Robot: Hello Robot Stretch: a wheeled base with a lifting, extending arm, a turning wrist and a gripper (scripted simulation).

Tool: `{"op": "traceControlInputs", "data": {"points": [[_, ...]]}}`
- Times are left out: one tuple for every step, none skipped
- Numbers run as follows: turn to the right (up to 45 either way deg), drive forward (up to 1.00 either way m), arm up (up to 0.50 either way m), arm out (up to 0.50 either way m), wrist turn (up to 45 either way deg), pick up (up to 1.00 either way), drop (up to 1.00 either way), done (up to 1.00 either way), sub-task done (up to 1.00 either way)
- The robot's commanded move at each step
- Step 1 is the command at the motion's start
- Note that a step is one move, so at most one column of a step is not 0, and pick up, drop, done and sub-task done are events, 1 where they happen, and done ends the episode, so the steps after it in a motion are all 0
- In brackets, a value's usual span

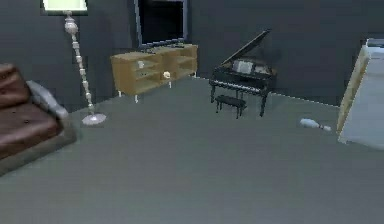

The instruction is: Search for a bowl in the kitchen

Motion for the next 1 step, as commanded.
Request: {"op": "traceControlInputs", "data": {"points": [[0.0, 0.25, 0.0, 0.0, 0.0, 0.0, 0.0, 0.0, 0.0]]}}
